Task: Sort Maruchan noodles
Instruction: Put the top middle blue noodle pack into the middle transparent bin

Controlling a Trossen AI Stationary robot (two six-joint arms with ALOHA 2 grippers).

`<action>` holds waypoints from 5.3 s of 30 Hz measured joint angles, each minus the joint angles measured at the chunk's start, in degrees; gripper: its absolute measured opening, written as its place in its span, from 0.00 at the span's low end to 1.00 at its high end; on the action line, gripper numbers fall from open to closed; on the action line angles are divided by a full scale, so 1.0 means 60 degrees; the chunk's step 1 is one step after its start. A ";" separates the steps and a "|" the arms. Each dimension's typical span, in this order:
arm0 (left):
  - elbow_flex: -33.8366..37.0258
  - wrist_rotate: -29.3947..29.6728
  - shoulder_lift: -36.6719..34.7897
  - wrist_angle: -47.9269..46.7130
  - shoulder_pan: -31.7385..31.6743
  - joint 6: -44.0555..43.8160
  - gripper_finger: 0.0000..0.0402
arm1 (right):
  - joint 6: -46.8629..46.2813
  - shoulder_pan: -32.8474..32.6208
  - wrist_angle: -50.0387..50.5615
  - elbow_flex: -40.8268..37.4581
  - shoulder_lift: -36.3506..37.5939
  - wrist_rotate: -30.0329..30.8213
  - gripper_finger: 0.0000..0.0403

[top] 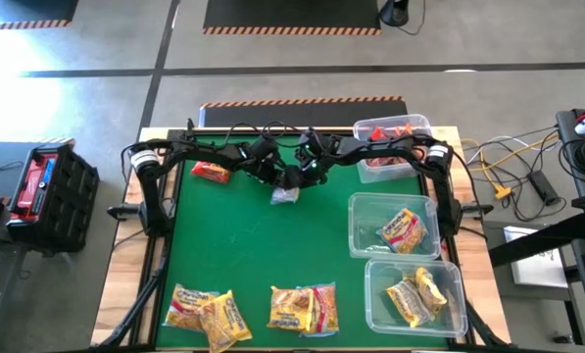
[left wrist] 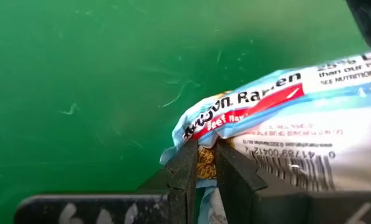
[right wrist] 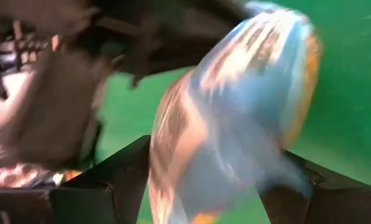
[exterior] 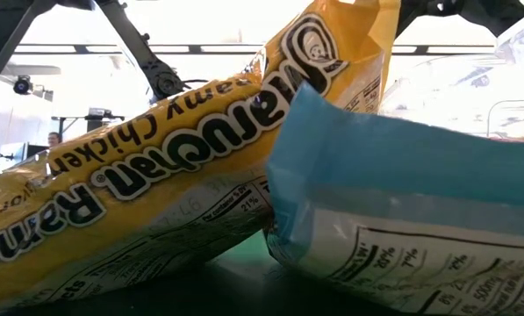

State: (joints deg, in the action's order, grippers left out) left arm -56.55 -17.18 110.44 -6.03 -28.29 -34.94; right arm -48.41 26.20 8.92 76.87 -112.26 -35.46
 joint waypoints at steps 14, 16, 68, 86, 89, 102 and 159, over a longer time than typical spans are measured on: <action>-0.0001 -0.0314 0.0016 0.0165 0.0004 -0.0043 0.10 | 0.0761 0.0036 0.0189 -0.0027 -0.0005 0.0344 0.55; -0.0001 -0.0318 0.0016 0.0168 0.0004 -0.0038 0.10 | 0.0767 0.0043 0.0205 -0.0028 -0.0005 0.0334 0.53; 0.0021 0.0367 -0.1368 -0.3256 -0.0801 0.2354 0.10 | 0.1397 0.0450 0.0843 -0.0053 0.0118 -0.0920 0.20; 0.0083 0.0510 -0.1367 -0.3099 -0.0838 0.2744 0.10 | 0.1432 0.0961 0.1861 -0.0053 0.2679 -0.3558 0.20; 0.0090 0.0541 -0.1361 -0.2967 -0.0841 0.2744 0.10 | 0.1432 0.0934 0.2153 -0.0053 0.3227 -0.3851 0.20; 0.0110 0.0622 -0.1342 -0.2656 -0.0849 0.2999 0.10 | 0.1404 0.0028 0.5874 -0.0043 0.5406 -0.3839 0.20; 0.0764 0.0520 -0.1331 -0.0980 -0.0717 0.1443 0.10 | 0.1452 -0.1512 1.2134 -0.3068 0.7524 0.1814 0.25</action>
State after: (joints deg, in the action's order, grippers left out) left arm -51.96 -14.06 102.45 -11.91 -32.60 -26.28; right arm -39.70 17.12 81.73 58.47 -67.11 -24.58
